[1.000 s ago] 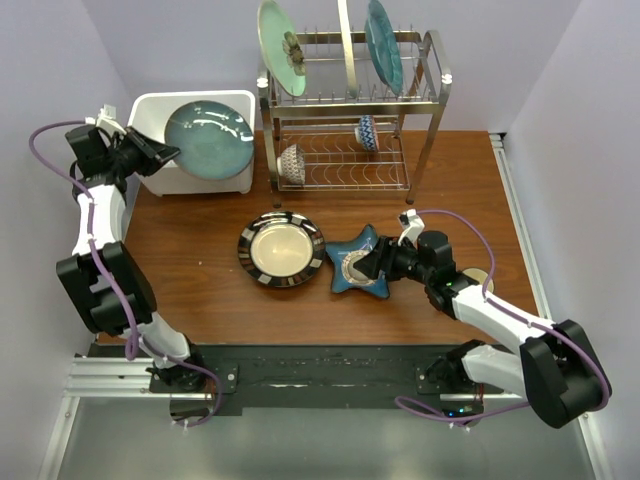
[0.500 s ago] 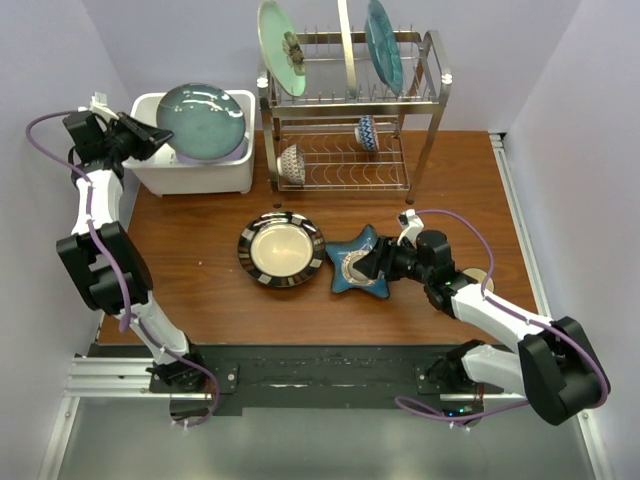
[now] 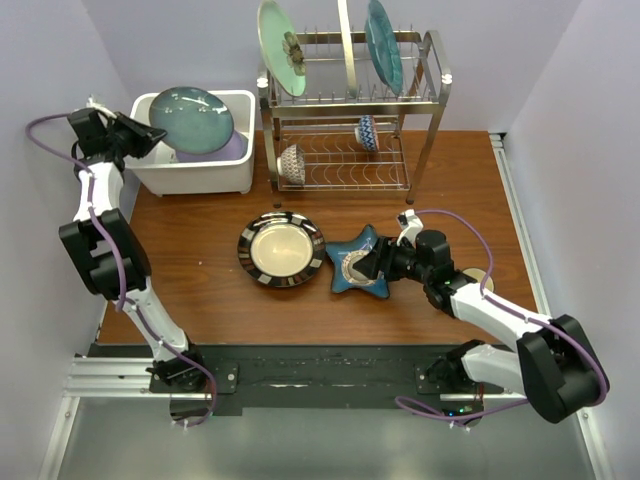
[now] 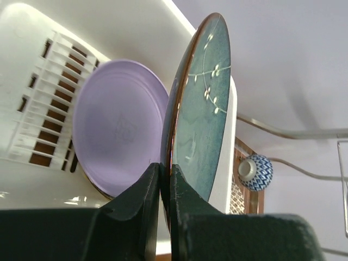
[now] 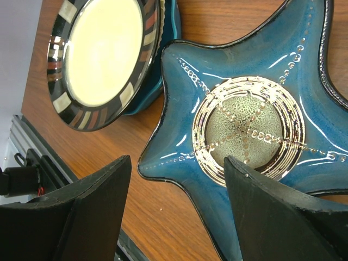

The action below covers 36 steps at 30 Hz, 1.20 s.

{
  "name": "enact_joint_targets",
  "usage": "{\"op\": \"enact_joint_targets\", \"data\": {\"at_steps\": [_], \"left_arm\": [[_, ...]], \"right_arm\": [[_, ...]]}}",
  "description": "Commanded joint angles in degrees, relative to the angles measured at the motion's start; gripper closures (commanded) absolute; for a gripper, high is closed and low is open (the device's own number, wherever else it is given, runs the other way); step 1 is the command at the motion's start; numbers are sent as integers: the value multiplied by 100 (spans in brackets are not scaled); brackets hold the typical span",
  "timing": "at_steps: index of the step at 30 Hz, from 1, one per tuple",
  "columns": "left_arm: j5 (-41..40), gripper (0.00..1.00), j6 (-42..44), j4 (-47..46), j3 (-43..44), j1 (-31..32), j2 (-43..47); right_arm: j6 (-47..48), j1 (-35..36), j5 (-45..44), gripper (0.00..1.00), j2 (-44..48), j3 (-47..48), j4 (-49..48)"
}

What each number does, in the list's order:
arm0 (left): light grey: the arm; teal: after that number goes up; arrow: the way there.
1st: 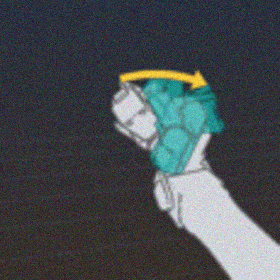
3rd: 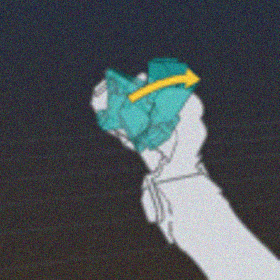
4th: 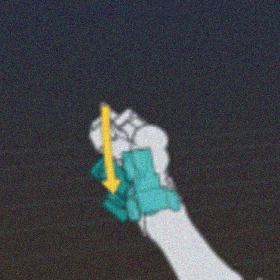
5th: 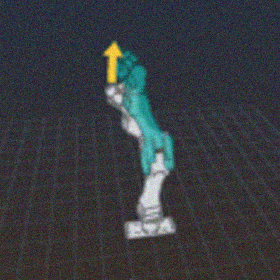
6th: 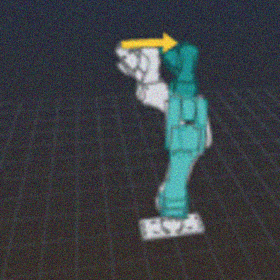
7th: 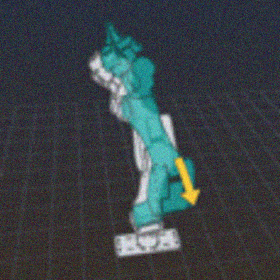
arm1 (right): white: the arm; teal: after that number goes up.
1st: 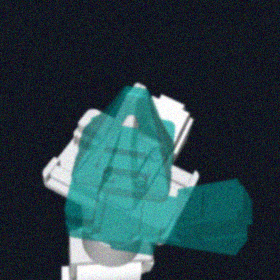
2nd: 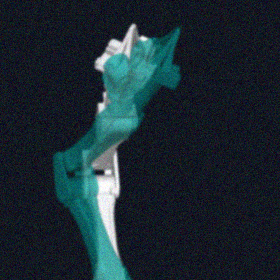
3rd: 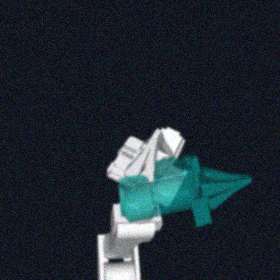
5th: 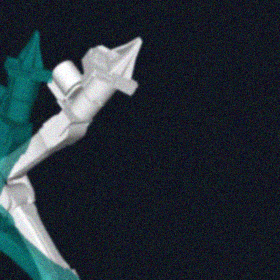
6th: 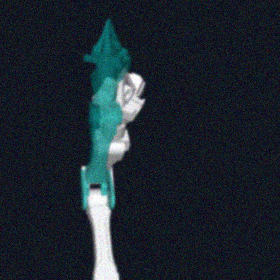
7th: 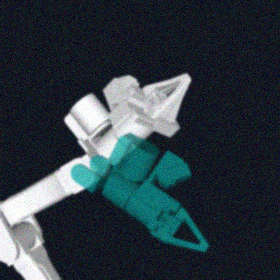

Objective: Place the plates into the plastic bin on the countertop
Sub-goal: Place the plate in the plastic bin.

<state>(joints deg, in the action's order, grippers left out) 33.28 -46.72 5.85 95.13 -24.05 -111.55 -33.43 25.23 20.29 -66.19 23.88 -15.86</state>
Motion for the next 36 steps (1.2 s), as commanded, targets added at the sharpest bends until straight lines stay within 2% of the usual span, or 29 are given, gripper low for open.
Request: {"op": "enact_joint_targets", "data": {"at_steps": [1, 13, 32, 36], "left_arm": [[-49, 100, 101, -321, 813, -64, -103], [-14, 100, 629, 495, 1402, 67, -815], [-137, 100, 1077, 1384, 1886, 261, -1264], [-129, 89, 1121, 1437, 1930, 261, -1264]], "right_arm": [[21, 34, -34, 27, 168, 161, -58], [-14, 26, -61, 27, 160, 161, -58], [-14, 34, -26, 27, 151, 196, 4], [12, 34, -34, 27, 159, 222, 48]]}}
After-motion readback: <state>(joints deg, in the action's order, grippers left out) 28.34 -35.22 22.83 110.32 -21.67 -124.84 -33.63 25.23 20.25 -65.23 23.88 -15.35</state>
